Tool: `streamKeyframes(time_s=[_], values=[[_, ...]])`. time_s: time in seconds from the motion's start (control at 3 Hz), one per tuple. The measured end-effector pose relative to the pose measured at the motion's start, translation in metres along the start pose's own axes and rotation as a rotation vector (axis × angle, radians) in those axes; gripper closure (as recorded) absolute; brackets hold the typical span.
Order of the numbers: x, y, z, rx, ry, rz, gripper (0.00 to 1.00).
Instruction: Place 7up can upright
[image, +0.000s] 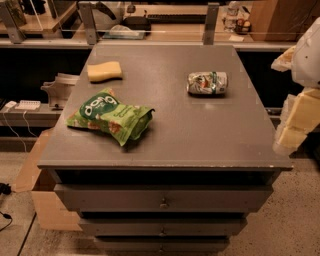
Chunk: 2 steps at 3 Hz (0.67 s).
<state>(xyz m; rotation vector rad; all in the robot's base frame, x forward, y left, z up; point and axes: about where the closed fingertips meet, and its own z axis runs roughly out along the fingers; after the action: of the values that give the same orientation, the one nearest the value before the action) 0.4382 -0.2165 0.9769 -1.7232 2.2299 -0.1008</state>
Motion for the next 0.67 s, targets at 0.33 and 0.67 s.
streamKeyframes(time_s=[0.33, 0.67], values=[[0.0, 0.0, 0.0, 0.0, 0.0, 0.0, 0.0], [-0.028, -0.026, 0.012, 0.004, 0.004, -0.071, 0.0]])
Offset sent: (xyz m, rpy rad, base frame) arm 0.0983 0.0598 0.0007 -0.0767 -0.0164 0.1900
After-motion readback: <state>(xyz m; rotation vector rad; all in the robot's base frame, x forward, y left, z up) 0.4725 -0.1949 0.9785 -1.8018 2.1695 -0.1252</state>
